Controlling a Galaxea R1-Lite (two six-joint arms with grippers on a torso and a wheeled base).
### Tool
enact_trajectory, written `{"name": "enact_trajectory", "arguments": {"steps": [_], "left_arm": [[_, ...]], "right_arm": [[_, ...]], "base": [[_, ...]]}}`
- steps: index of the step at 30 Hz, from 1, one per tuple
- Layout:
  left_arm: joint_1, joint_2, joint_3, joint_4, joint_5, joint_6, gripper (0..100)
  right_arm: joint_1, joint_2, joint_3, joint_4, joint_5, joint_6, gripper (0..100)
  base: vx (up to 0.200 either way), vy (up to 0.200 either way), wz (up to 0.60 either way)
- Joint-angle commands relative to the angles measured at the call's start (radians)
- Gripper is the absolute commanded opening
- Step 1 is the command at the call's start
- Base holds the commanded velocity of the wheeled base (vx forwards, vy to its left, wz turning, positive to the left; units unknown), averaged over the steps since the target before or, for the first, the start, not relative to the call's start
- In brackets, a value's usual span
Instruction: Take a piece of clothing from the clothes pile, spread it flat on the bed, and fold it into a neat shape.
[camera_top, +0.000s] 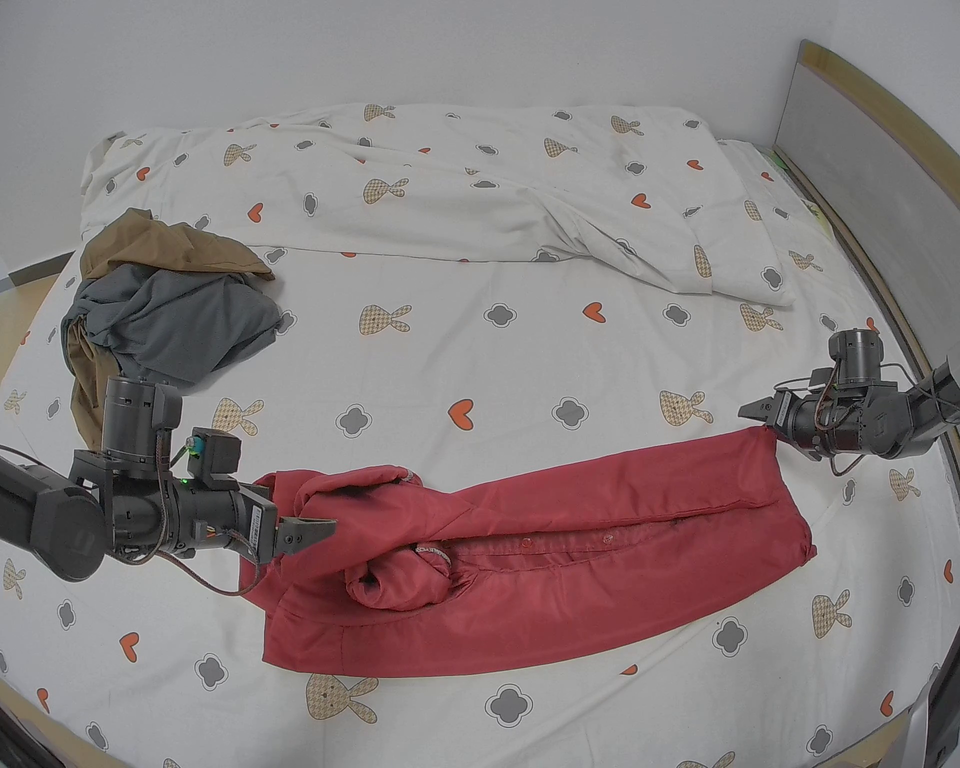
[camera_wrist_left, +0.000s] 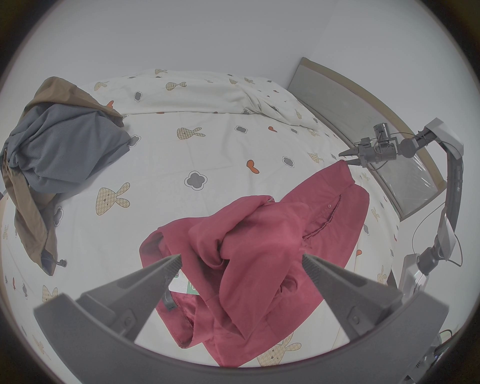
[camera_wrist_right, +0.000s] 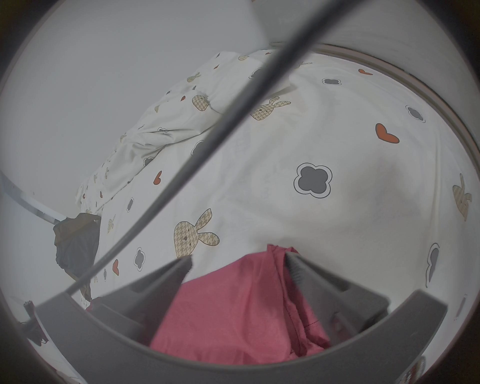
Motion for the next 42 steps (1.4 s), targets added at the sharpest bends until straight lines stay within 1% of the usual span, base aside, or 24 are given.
{"name": "enact_trajectory", "arguments": {"steps": [1,2,3,5,7,10,11,12,13,14,15,17,19,23,25,28,34,35,39,42], "left_arm": [[0.0,-0.004,0.004,-0.002,0.0,0.0,100],[0.0,-0.005,0.004,-0.002,0.0,0.0,100],[0.0,-0.005,0.004,-0.002,0.0,0.0,100],[0.0,-0.004,0.002,-0.002,0.0,0.0,100],[0.0,-0.004,-0.001,-0.002,0.0,0.0,100],[0.0,-0.005,-0.001,-0.002,0.0,0.0,100],[0.0,-0.002,-0.004,-0.002,0.002,0.0,100],[0.0,0.002,-0.007,-0.002,0.003,0.0,100],[0.0,0.002,-0.007,-0.003,0.003,0.0,100],[0.0,0.01,-0.007,-0.003,0.003,-0.001,100],[0.0,0.018,-0.009,-0.003,0.003,-0.001,100],[0.0,0.036,-0.015,-0.015,0.003,-0.001,100],[0.003,0.061,-0.019,-0.052,0.002,-0.004,100],[0.003,0.085,-0.016,-0.1,0.002,-0.006,100],[0.003,0.082,-0.012,-0.101,0.002,-0.006,100],[0.003,0.075,-0.004,-0.1,0.002,-0.006,100],[-0.006,0.044,0.016,-0.097,0.002,-0.006,100],[-0.024,0.015,0.028,-0.092,0.002,-0.007,100],[-0.067,-0.047,0.062,-0.089,0.002,-0.012,100],[-0.115,-0.09,0.088,-0.086,0.002,-0.041,100]], "right_arm": [[-0.016,-0.061,0.008,0.001,-0.014,0.0,100],[-0.018,-0.071,0.008,0.001,-0.016,0.0,100],[-0.041,-0.13,0.017,0.002,-0.016,-0.002,100],[-0.053,-0.189,0.038,0.002,-0.011,-0.002,100],[-0.047,-0.257,0.077,0.004,-0.005,0.003,100],[-0.027,-0.274,0.095,0.004,0.006,0.009,100],[0.012,-0.268,0.1,0.004,0.021,0.021,100],[0.067,-0.263,0.109,0.002,0.027,0.049,100],[0.07,-0.263,0.109,0.002,0.027,0.05,100],[0.111,-0.237,0.111,0.002,0.027,0.084,100],[0.134,-0.194,0.108,0.002,0.026,0.104,100],[0.162,-0.111,0.094,-0.001,0.024,0.13,100],[0.173,-0.044,0.077,-0.001,0.026,0.136,100],[0.163,0.051,0.045,-0.001,0.027,0.138,100],[0.154,0.079,0.037,-0.014,0.027,0.138,100],[0.137,0.084,0.051,-0.039,0.029,0.139,100],[0.125,0.05,0.094,-0.041,0.03,0.138,100],[0.117,0.013,0.111,-0.039,0.03,0.139,100],[0.105,-0.024,0.154,-0.039,0.032,0.136,100],[0.094,-0.025,0.18,-0.041,0.03,0.133,100]], "base": [[0.0,0.0,0.0],[0.0,0.0,0.0],[0.0,0.0,0.0],[0.0,0.0,0.0],[0.0,0.0,0.0],[0.0,0.0,0.0],[0.0,0.0,0.0],[0.0,0.0,0.0],[0.0,0.0,0.0],[0.0,0.0,0.0],[0.0,0.0,0.0],[0.0,0.0,0.0],[0.0,0.0,0.0],[0.0,0.0,0.0],[0.0,0.0,0.0],[0.0,0.0,0.0],[0.0,0.0,0.0],[0.0,0.0,0.0],[0.0,0.0,0.0],[0.0,0.0,0.0]]}}
